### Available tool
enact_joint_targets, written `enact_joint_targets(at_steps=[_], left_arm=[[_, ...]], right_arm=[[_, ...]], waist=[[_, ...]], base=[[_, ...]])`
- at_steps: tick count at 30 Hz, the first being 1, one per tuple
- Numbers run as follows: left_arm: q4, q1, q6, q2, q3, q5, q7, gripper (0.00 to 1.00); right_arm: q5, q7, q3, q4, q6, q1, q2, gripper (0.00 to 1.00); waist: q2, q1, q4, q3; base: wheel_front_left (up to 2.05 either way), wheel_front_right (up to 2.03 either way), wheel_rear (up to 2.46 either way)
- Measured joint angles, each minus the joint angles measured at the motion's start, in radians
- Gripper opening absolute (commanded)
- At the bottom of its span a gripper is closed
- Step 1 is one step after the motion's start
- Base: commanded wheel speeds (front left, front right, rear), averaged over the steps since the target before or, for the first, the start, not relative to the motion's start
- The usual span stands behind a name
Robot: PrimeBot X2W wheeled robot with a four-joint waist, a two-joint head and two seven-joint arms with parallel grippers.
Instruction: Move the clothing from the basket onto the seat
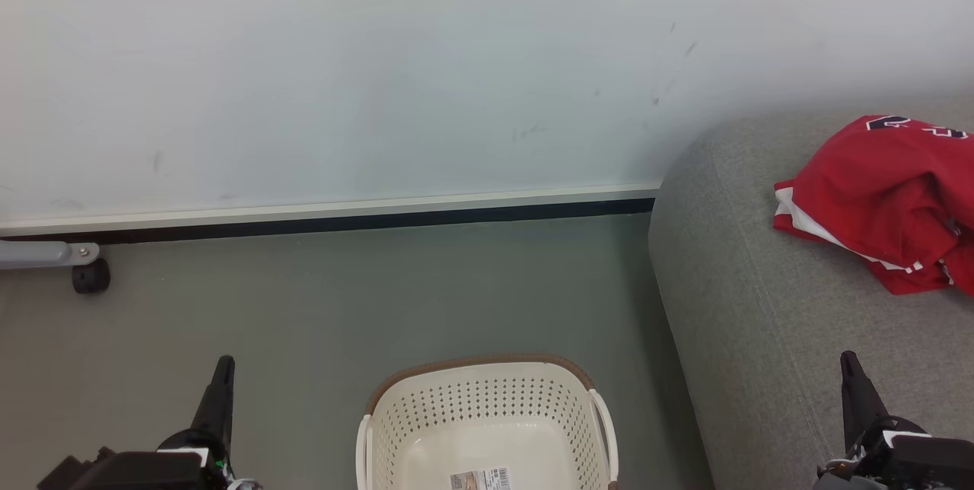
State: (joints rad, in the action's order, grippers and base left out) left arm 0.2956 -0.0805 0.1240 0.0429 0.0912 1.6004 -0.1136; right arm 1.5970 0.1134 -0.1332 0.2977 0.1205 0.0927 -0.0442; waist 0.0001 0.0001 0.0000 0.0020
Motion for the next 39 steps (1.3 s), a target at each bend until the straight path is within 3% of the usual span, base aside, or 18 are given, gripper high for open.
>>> enact_joint_targets(at_steps=[39], left_arm=[[0.000, 0.000, 0.000, 0.000, 0.000, 0.000, 0.000, 0.00]], right_arm=[[0.000, 0.000, 0.000, 0.000, 0.000, 0.000, 0.000, 0.00]], waist=[[0.0000, 0.0000, 0.000, 0.000]], base=[[0.00, 0.00, 0.00]])
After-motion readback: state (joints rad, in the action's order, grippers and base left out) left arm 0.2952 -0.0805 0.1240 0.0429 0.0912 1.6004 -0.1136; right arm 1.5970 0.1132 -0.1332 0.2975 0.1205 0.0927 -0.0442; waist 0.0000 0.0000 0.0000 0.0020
